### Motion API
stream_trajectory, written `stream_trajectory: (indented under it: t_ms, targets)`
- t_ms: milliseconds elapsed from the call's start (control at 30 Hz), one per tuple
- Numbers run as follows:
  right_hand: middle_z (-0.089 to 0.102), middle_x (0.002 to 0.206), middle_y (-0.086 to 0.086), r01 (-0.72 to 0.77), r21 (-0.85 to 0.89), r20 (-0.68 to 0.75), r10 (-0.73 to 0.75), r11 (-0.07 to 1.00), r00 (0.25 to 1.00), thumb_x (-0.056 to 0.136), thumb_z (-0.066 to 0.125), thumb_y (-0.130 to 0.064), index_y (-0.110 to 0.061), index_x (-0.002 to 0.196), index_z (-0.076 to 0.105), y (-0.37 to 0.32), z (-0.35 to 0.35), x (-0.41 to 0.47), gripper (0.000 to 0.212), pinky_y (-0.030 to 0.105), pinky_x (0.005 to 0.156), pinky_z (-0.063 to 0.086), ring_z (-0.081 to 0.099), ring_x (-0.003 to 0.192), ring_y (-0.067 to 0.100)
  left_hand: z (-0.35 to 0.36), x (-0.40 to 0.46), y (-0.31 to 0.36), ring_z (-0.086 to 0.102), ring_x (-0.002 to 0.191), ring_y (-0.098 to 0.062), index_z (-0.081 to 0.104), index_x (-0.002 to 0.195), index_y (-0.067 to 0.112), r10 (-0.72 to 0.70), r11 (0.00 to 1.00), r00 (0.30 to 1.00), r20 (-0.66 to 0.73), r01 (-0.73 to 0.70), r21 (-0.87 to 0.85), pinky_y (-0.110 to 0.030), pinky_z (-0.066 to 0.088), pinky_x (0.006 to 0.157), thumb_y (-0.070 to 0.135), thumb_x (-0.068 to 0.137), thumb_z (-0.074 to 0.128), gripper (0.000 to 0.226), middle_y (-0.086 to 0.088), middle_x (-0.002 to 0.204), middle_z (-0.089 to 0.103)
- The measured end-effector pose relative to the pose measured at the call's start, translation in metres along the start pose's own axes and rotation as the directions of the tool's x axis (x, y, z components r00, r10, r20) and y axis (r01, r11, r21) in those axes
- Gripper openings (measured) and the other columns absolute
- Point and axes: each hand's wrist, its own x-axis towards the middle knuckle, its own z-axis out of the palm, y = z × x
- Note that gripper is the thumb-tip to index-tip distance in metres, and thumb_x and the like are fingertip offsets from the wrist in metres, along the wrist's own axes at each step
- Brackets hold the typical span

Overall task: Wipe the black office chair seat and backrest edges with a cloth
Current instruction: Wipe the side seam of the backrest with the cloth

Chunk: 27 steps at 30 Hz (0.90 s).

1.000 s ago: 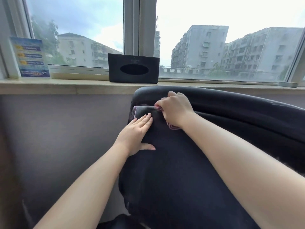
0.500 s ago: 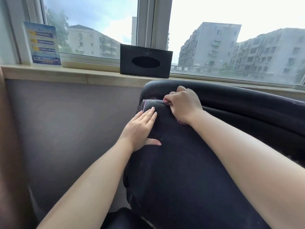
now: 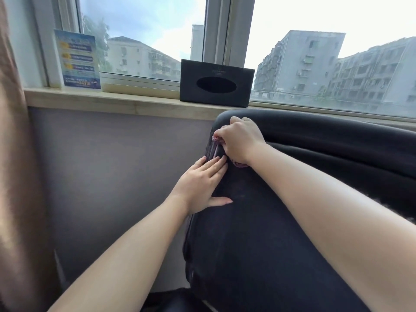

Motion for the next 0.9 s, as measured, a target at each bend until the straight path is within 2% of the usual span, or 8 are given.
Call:
stream_trajectory:
  t_ms: [133, 200, 267, 367, 433, 567, 767, 900]
  targets:
    - [0.067, 0.11, -0.006, -0.052, -0.063, 0.011, 0.053, 0.997, 0.999, 0.091, 0.045, -0.024, -0.028, 0.111, 0.065, 0.015, -0.013, -0.022, 0.029, 0.031, 0.087, 0.035, 0.05, 0.108, 0.02, -0.009, 0.0, 0.004, 0.013, 0.147, -0.019, 0.018, 0.15, 0.006, -0.008, 0.999, 1.0, 0.011, 0.008, 0.044, -0.034, 0.003, 0.119, 0.064, 0.09, 0.036, 0.085, -0.007, 0.159, 0.01]
    - [0.067, 0.11, -0.007, -0.084, -0.07, 0.012, 0.086, 0.994, 0.996, 0.091, 0.045, -0.023, -0.029, 0.112, 0.065, 0.021, -0.017, -0.032, 0.03, 0.032, 0.087, 0.035, 0.05, 0.107, 0.02, -0.013, 0.0, 0.005, 0.007, 0.148, -0.016, 0.011, 0.152, 0.008, -0.013, 0.998, 1.0, 0.016, 0.012, 0.065, -0.032, -0.002, 0.118, 0.058, 0.094, 0.039, 0.081, -0.005, 0.161, 0.003]
    - [0.067, 0.11, -0.007, -0.091, -0.061, 0.005, 0.092, 0.994, 0.996, 0.092, 0.044, -0.022, -0.028, 0.112, 0.065, 0.02, -0.017, -0.036, 0.03, 0.032, 0.086, 0.035, 0.049, 0.105, 0.02, -0.015, 0.0, 0.004, 0.015, 0.147, -0.018, 0.019, 0.15, 0.006, -0.019, 0.999, 1.0, 0.003, 0.019, 0.03, -0.032, 0.003, 0.118, 0.05, 0.094, 0.045, 0.076, -0.008, 0.16, 0.011]
    - [0.067, 0.106, -0.006, -0.076, -0.023, 0.0, 0.076, 0.997, 0.997, 0.095, 0.042, -0.021, -0.024, 0.107, 0.066, 0.015, -0.014, -0.03, 0.027, 0.032, 0.084, 0.033, 0.048, 0.103, 0.021, -0.016, -0.003, 0.0, 0.051, 0.127, -0.028, 0.05, 0.133, -0.003, -0.012, 1.0, 0.999, -0.052, 0.012, -0.003, -0.04, 0.033, 0.11, 0.036, 0.081, 0.069, 0.068, -0.018, 0.141, 0.048]
    - [0.065, 0.107, -0.007, -0.048, 0.001, 0.008, 0.048, 0.999, 0.999, 0.097, 0.04, -0.024, -0.024, 0.107, 0.065, 0.008, -0.009, -0.021, 0.027, 0.032, 0.084, 0.033, 0.047, 0.104, 0.02, -0.013, -0.004, -0.005, 0.062, 0.113, -0.031, 0.06, 0.122, -0.005, -0.04, 0.998, 0.996, -0.074, 0.037, -0.043, -0.045, 0.045, 0.099, 0.03, 0.072, 0.076, 0.063, -0.02, 0.126, 0.061]
    - [0.061, 0.11, -0.01, 0.034, -0.001, 0.038, -0.034, 0.999, 0.999, 0.096, 0.043, -0.025, -0.024, 0.107, 0.063, -0.008, 0.003, -0.004, 0.023, 0.031, 0.083, 0.033, 0.043, 0.107, 0.019, -0.009, -0.007, -0.007, 0.062, 0.112, -0.032, 0.061, 0.12, -0.006, -0.058, 0.994, 0.995, -0.082, 0.05, -0.096, -0.046, 0.045, 0.097, 0.023, 0.073, 0.068, 0.055, -0.022, 0.126, 0.06]
    - [0.056, 0.116, -0.002, 0.03, 0.073, 0.011, -0.031, 0.997, 0.999, 0.097, 0.042, -0.025, -0.024, 0.114, 0.067, -0.001, 0.001, -0.008, 0.03, 0.031, 0.092, 0.037, 0.044, 0.109, 0.022, -0.01, -0.005, -0.002, 0.066, 0.106, -0.027, 0.068, 0.111, -0.001, -0.047, 0.999, 0.997, -0.059, 0.046, -0.005, -0.044, 0.05, 0.091, 0.03, 0.078, 0.041, 0.053, -0.017, 0.118, 0.066]
    - [0.057, 0.118, -0.004, 0.003, 0.041, -0.002, -0.003, 0.999, 1.0, 0.096, 0.041, -0.026, -0.027, 0.115, 0.066, 0.012, -0.01, -0.026, 0.031, 0.031, 0.089, 0.034, 0.043, 0.111, 0.021, -0.022, 0.001, 0.011, 0.067, 0.103, -0.026, 0.067, 0.111, -0.001, -0.073, 0.997, 0.996, -0.047, 0.073, 0.002, -0.043, 0.052, 0.089, 0.027, 0.077, 0.036, 0.055, -0.014, 0.114, 0.068]
